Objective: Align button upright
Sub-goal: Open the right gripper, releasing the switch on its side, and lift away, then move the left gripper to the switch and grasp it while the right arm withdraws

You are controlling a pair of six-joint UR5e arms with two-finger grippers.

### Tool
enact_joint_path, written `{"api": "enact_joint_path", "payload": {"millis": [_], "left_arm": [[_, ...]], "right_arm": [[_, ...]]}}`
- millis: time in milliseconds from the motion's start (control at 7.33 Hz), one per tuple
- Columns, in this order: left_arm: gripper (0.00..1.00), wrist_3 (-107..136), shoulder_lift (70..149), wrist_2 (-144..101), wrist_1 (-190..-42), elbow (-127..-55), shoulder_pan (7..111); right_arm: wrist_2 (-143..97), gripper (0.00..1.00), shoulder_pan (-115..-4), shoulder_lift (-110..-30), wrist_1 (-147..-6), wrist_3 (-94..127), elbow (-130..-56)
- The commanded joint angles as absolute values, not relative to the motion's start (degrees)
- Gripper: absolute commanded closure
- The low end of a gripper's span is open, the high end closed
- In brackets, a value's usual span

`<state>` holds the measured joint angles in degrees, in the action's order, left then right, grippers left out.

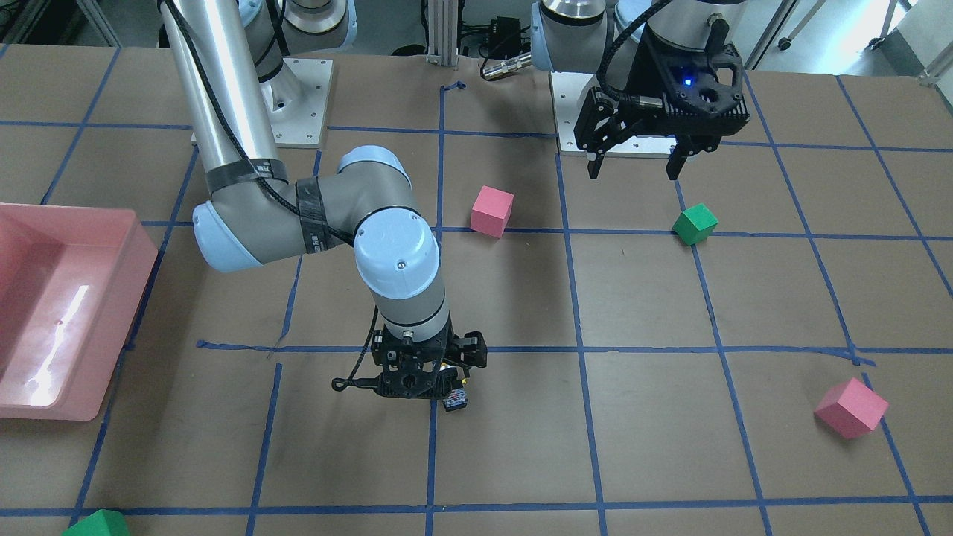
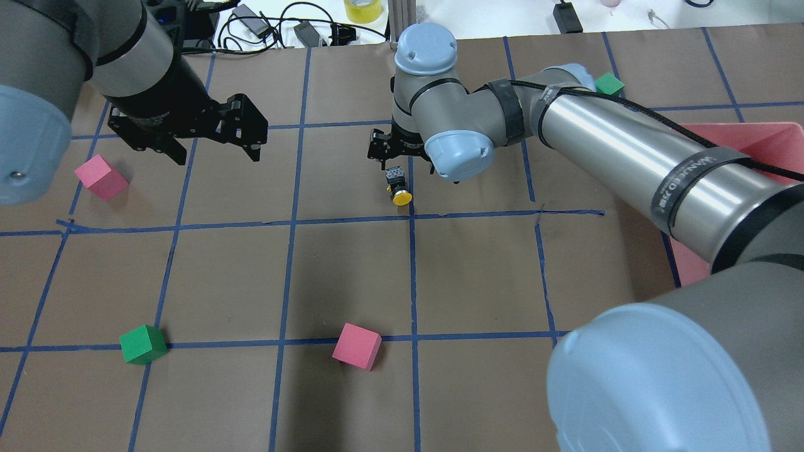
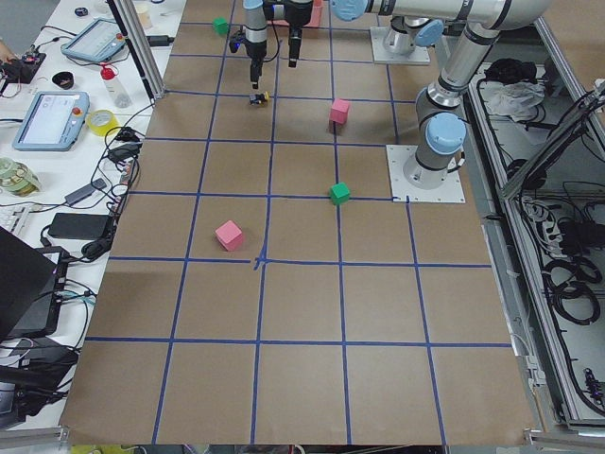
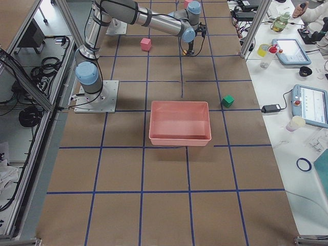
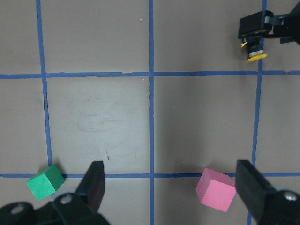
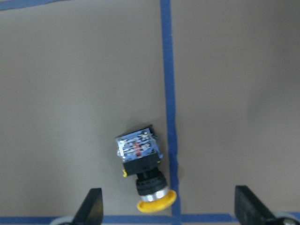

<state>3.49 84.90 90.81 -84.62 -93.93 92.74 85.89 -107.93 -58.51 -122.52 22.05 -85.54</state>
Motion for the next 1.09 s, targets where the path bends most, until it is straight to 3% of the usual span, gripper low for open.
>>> {"api": "enact_joint_path", "payload": {"millis": [0,545,955], "left_arm": [[0.0,3.78,84.46,90.97,-76.52,-98.49,93.25],[0.0,10.69,86.39,93.23,-52.19,-109.39,99.73],[0.0,12.47,91.03,95.01,-26.79,-120.91,103.27]], "right_arm": [[88.51,0.0,-102.78,-65.8,-116.82,13.49,-88.23],[88.59,0.0,-91.42,-81.79,-96.02,-6.0,-89.13],[90.87,0.0,-90.61,-85.95,-85.28,-8.26,-85.62]]}}
